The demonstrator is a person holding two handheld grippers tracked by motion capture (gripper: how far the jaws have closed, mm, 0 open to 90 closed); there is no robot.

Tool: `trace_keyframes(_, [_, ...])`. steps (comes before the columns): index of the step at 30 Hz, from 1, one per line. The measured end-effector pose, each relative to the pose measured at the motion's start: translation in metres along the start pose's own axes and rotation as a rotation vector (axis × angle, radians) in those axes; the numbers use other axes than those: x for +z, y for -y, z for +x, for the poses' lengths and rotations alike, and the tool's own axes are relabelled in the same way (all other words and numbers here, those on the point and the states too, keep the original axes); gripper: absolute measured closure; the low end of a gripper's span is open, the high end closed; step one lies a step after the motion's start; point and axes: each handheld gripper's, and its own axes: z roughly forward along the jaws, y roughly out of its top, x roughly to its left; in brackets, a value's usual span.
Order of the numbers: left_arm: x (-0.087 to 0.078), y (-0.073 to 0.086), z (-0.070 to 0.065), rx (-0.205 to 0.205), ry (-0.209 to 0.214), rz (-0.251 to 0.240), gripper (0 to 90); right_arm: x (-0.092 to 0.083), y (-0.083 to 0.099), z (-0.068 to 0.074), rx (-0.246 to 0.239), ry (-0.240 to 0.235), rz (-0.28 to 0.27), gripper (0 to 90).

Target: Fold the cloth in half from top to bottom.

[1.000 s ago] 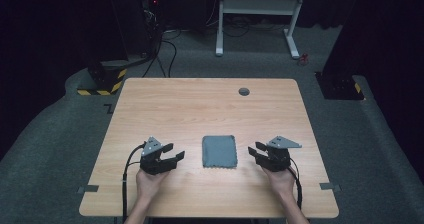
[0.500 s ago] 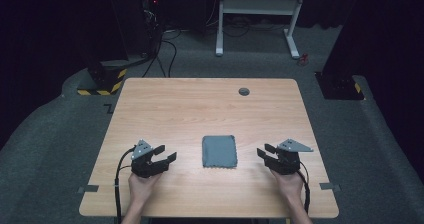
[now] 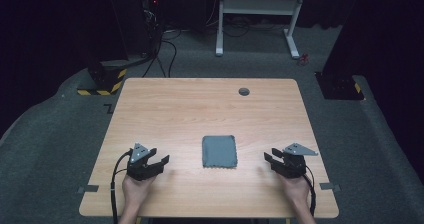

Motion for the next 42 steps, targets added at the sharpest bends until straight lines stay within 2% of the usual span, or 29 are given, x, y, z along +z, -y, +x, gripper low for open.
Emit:
trace_keyframes(9, [0.005, 0.006, 0.007, -0.004, -0.039, 0.042, 38.5, 0.001, 0.008, -0.009, 0.023, 0.034, 0.040, 57.9])
trace_keyframes(26, [0.014, 0.010, 0.016, -0.006, -0.076, 0.091, 38.4, 0.009, 0.014, -0.013, -0.021, 0.096, 0.116, 55.8])
trace_keyframes(34, [0.016, 0.010, 0.016, -0.003, -0.090, 0.103, 38.0, 0.012, 0.016, -0.016, -0.019, 0.115, 0.134, 53.2])
trace_keyframes(42, [0.019, 0.011, 0.016, 0.011, -0.101, 0.117, 37.4, 0.013, 0.017, -0.018, -0.027, 0.133, 0.129, 49.3])
